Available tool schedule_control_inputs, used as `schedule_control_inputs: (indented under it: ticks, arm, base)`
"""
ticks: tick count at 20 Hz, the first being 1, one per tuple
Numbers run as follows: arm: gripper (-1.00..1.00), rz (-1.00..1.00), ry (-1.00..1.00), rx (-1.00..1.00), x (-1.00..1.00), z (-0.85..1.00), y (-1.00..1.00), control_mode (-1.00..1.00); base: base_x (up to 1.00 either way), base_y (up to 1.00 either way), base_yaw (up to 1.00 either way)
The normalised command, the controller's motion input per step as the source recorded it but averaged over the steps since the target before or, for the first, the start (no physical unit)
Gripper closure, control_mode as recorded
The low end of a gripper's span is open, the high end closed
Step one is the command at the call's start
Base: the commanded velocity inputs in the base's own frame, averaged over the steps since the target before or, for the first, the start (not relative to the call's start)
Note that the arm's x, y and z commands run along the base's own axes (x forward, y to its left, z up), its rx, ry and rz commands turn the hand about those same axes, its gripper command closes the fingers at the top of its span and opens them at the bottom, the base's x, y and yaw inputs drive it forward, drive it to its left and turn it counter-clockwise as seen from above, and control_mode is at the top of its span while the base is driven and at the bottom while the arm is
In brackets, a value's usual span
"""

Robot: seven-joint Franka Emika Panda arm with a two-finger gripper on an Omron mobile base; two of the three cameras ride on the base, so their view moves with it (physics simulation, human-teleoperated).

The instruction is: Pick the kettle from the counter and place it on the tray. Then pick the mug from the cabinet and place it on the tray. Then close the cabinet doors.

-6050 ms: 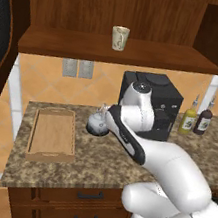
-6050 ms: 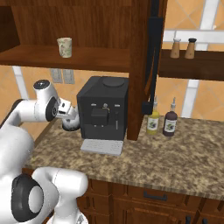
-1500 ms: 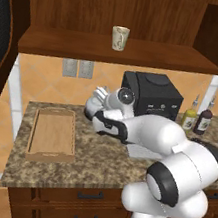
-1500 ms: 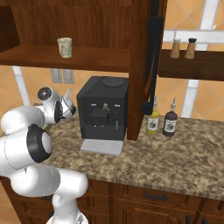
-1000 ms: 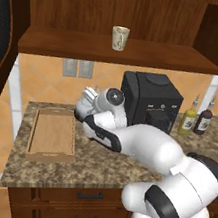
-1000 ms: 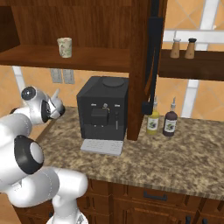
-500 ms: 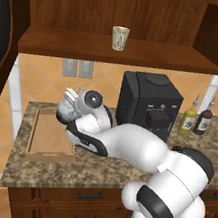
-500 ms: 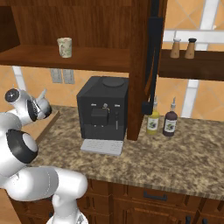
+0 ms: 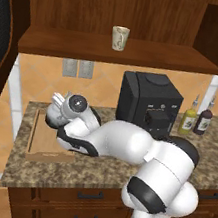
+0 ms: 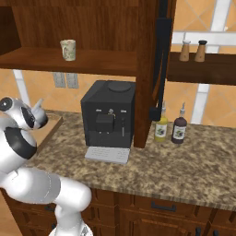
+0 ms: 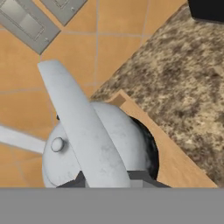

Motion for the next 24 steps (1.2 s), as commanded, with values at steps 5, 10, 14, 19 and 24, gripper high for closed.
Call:
schedule_control_inputs:
  ticks: [5,10,14,19,24]
  arm:
    - [1.0,0.0,0.0,0.02,0.19,-0.27,0.08,-1.0]
    - [1.0,0.0,0.0,0.01,0.2,-0.14,0.06,-1.0]
    - [1.0,0.0,0.08,0.0,0.05,-0.08,0.0,-1.0]
    - [-1.0,0.0,0.01,0.0,0.03,-0.19,0.0,-1.0]
    - [-1.0,0.02,-0.06,0.05,0.02,-0.01,0.0,-1.0]
  base:
    - [0.0,0.0,0.0]
    - [0.0,0.0,0.0]
    - [0.0,0.0,0.0]
    - [0.0,0.0,0.0]
    - [0.0,0.0,0.0]
